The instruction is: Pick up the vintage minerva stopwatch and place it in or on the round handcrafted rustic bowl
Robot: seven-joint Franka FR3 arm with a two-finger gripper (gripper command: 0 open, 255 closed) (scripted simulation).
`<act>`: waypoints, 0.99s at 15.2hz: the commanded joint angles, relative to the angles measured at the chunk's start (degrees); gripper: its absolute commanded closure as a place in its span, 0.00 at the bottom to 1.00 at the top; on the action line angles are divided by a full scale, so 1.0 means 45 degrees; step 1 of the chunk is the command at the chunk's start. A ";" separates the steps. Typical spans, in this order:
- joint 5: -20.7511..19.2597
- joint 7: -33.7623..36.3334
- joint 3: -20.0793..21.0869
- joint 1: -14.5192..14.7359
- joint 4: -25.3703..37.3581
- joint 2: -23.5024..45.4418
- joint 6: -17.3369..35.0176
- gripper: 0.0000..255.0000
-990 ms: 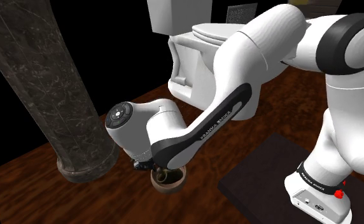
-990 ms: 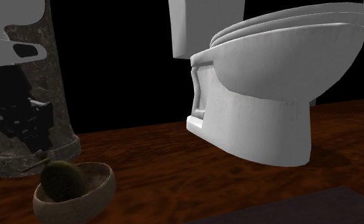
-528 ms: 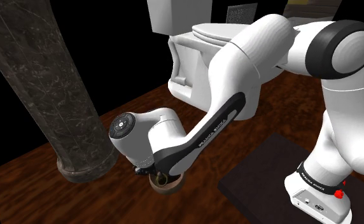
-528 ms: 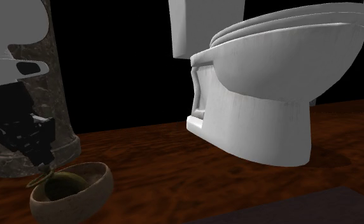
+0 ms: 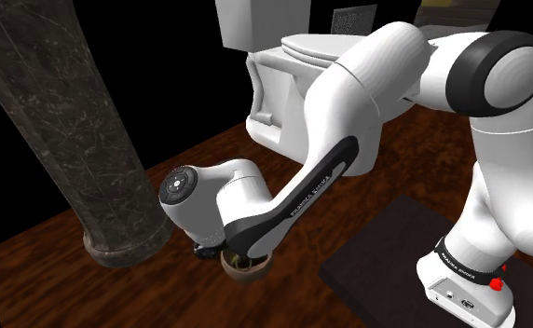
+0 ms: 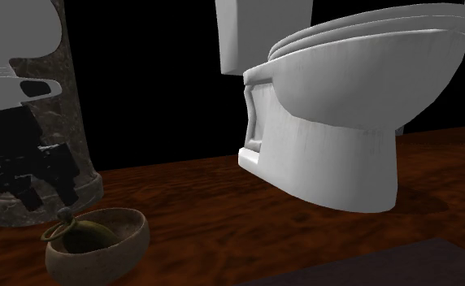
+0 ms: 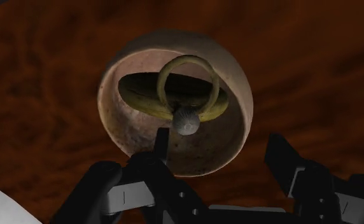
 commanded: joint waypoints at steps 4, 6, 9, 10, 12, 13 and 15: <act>-0.0001 -0.0003 -0.0005 -0.0020 -0.0055 -0.0018 0.0025 0.00; 0.0304 -0.0184 0.0189 0.0020 0.0253 -0.0387 -0.0616 0.00; 0.0553 -0.0337 0.0342 0.0076 0.0593 -0.0674 -0.1212 0.00; 0.0554 -0.0337 0.0343 0.0075 0.0591 -0.0676 -0.1211 0.00; 0.0553 -0.0337 0.0342 0.0076 0.0593 -0.0674 -0.1212 0.00; 0.0553 -0.0337 0.0342 0.0076 0.0593 -0.0674 -0.1212 0.00; 0.0553 -0.0337 0.0342 0.0076 0.0593 -0.0674 -0.1212 0.00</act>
